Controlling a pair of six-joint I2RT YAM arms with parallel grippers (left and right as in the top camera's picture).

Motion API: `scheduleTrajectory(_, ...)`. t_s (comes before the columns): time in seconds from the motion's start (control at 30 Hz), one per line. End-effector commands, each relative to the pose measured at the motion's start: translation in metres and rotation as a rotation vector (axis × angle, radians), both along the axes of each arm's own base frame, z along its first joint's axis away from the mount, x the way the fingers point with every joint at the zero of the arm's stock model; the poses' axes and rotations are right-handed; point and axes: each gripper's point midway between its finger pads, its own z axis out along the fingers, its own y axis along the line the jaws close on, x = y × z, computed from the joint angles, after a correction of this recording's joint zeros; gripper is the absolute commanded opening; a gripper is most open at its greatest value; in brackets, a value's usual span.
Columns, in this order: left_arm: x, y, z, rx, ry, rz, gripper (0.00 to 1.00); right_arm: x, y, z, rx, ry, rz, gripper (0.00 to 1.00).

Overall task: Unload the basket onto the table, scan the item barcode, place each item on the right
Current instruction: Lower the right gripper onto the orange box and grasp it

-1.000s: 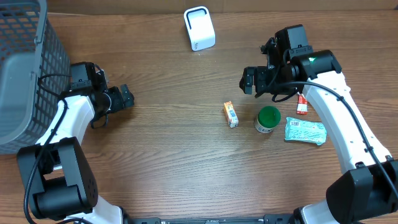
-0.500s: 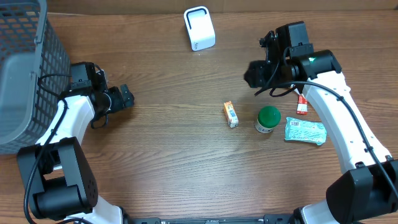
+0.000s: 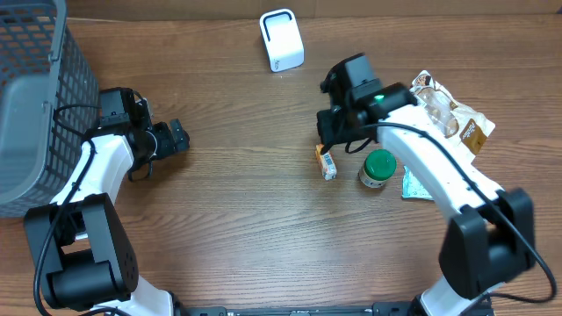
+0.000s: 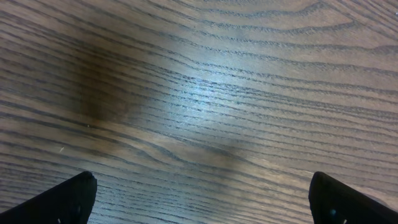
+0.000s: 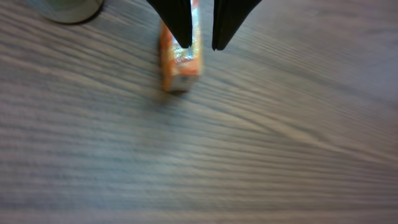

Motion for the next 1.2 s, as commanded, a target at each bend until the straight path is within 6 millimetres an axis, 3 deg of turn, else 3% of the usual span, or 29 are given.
scheduleTrajectory(0.0,0.004,0.005,0.002,0.022,-0.01,-0.007,1.0,0.005,-0.022,-0.017,-0.111,-0.003,-0.118,0.13)
scheduleTrajectory(0.27,0.004,0.005,0.002,0.021,-0.01,-0.007,1.0,-0.007,-0.027,-0.035,-0.119,0.066,-0.181,0.13)
scheduleTrajectory(0.53,0.004,0.005,0.002,0.022,-0.01,-0.007,1.0,-0.035,-0.033,-0.065,-0.122,0.163,-0.224,0.16)
scheduleTrajectory(0.7,0.004,0.005,0.002,0.022,-0.01,-0.007,1.0,-0.055,-0.004,-0.067,0.039,0.274,-0.173,0.15)
scheduleTrajectory(0.9,0.004,0.005,0.002,0.022,-0.01,-0.007,1.0,-0.063,0.033,-0.059,0.153,0.287,-0.085,0.15)
scheduleTrajectory(1.03,0.004,0.005,0.002,0.022,-0.01,-0.007,1.0,-0.06,0.043,-0.06,0.124,0.229,-0.04,0.16)
scheduleTrajectory(1.17,0.004,0.005,0.002,0.022,-0.01,-0.007,1.0,-0.046,0.037,-0.062,0.056,0.147,-0.053,0.21)
